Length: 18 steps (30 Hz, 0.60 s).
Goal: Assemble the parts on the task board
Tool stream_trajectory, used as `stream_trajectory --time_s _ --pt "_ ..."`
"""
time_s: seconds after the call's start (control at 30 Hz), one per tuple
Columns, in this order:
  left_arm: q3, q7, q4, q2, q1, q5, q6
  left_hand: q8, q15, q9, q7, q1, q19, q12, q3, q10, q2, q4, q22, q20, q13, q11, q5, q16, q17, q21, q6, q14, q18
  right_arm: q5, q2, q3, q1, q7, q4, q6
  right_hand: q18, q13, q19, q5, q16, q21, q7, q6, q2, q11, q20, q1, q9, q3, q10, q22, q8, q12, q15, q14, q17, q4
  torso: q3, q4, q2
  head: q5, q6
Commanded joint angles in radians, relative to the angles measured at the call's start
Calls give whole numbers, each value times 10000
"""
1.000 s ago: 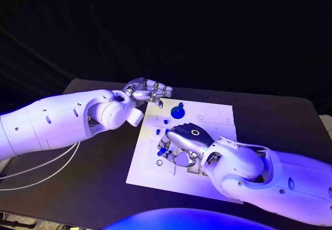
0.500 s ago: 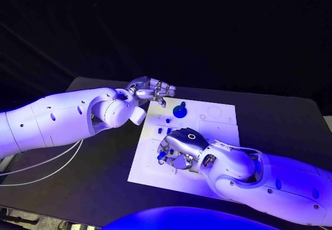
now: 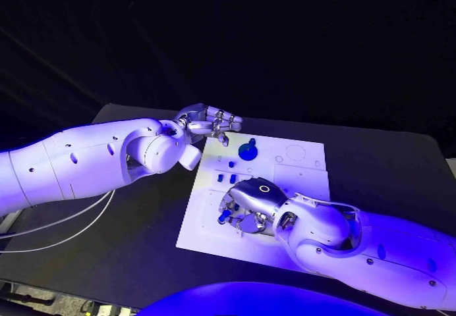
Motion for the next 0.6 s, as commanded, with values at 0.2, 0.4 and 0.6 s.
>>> stream_trajectory --time_s 0.2,0.4,0.6 --pt "5 4 9 9 1 26 186 40 13 0 35 9 29 59 1 -102 52 -61 -19 37 16 6 -19 -42 -16 -67 -61 -47 67 -82 10 -8 -18 -91 -56 532 -144 5 597 32 33 -5 11 40 30 3 -37 -36 15 36 79 2064 31 6 -65 570 284 7 -6 6 -2 -10 -31" --pt "5 1 4 8 1 26 185 40 13 0 35 9 29 59 1 -102 52 -61 -19 37 16 6 -19 -42 -16 -67 -61 -47 67 -98 70 -12 -20 -130 -74 644 -142 5 595 35 29 -12 12 38 31 4 -38 -38 17 36 79 2061 30 4 -64 568 278 8 -5 5 3 -6 -37" --pt "5 -4 6 18 1 26 192 40 13 0 35 9 29 59 1 -102 52 -61 -19 37 16 6 -19 -42 -16 -67 -61 -47 67 -100 199 -36 -29 -144 -150 579 -125 -53 559 34 -7 -116 158 -378 -29 116 -4 -121 -45 62 -122 2029 -217 -152 14 551 221 33 -6 7 3 -13 -46"
